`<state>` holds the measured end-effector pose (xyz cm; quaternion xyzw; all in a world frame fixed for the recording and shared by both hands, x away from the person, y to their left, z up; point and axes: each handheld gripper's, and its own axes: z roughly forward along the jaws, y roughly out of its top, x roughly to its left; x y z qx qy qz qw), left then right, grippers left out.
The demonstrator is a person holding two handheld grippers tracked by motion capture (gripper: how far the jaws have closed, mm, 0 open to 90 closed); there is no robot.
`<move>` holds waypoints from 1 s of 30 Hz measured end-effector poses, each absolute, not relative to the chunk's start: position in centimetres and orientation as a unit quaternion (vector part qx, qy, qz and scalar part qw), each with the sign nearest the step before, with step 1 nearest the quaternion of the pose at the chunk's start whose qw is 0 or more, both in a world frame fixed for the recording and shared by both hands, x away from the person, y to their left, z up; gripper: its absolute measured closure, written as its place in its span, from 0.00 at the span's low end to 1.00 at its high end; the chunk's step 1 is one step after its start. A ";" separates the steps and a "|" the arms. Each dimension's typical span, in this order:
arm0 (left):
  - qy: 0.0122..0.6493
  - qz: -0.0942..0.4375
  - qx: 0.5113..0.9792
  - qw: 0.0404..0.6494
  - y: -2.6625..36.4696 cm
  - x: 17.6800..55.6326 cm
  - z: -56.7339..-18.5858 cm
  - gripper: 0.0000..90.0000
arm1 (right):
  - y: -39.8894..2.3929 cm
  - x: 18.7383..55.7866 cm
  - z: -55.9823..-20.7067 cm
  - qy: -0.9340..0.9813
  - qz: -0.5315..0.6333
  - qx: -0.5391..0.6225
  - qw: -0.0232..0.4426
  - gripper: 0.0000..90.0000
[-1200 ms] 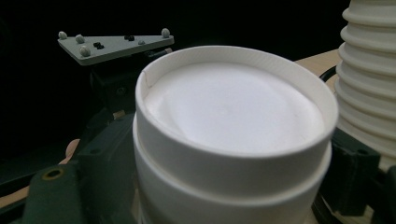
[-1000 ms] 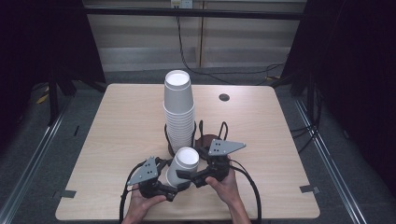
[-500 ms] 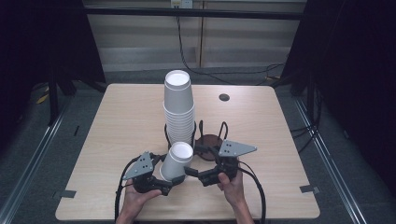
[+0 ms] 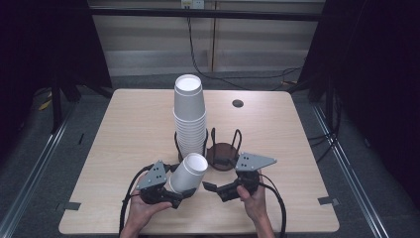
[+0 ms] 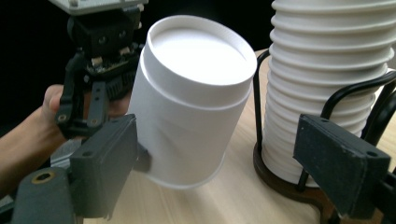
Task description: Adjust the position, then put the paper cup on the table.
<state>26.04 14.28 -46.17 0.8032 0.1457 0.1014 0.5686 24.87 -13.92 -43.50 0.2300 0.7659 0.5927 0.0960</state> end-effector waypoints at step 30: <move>0.099 0.117 0.887 0.436 12.9 25.9 -45.7 0.18 | -14.3 25.4 -43.9 0.861 0.472 0.179 0.060 0.16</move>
